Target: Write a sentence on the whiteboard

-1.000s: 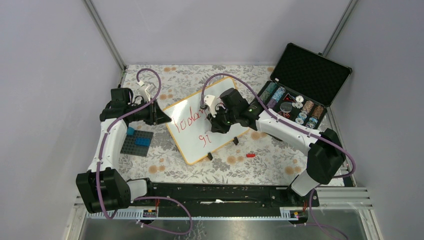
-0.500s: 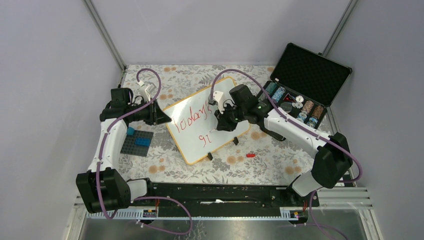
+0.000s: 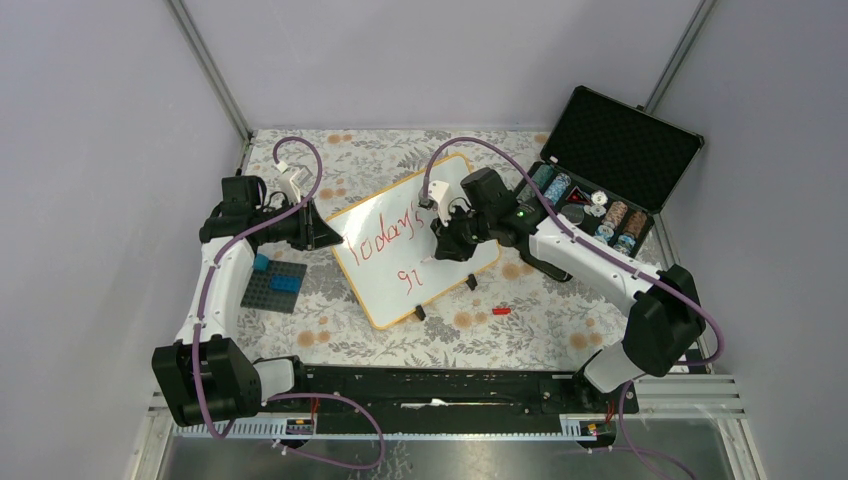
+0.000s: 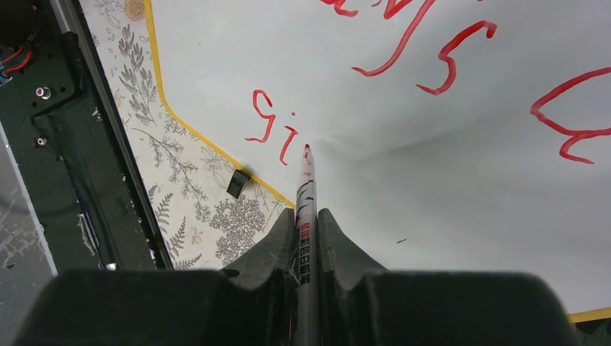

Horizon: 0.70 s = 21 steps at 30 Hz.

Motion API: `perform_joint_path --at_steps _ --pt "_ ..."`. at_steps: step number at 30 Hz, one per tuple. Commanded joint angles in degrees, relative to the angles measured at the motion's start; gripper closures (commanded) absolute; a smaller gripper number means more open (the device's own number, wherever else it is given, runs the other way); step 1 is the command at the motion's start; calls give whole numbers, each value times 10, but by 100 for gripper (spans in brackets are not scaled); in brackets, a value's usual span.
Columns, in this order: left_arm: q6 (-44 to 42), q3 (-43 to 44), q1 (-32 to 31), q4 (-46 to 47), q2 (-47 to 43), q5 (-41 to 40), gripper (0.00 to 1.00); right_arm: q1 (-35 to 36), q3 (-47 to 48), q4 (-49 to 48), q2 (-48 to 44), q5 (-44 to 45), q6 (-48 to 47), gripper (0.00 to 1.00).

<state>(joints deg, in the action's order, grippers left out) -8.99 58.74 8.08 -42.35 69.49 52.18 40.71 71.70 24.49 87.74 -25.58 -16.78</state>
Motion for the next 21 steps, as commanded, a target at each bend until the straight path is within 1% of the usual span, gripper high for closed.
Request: perform_joint_path --at_steps 1,21 --pt "-24 -3 -8 12 5 -37 95 -1 6 -17 1 -4 -8 100" --pt "-23 -3 -8 12 3 -37 95 0 19 -25 29 24 -11 100"
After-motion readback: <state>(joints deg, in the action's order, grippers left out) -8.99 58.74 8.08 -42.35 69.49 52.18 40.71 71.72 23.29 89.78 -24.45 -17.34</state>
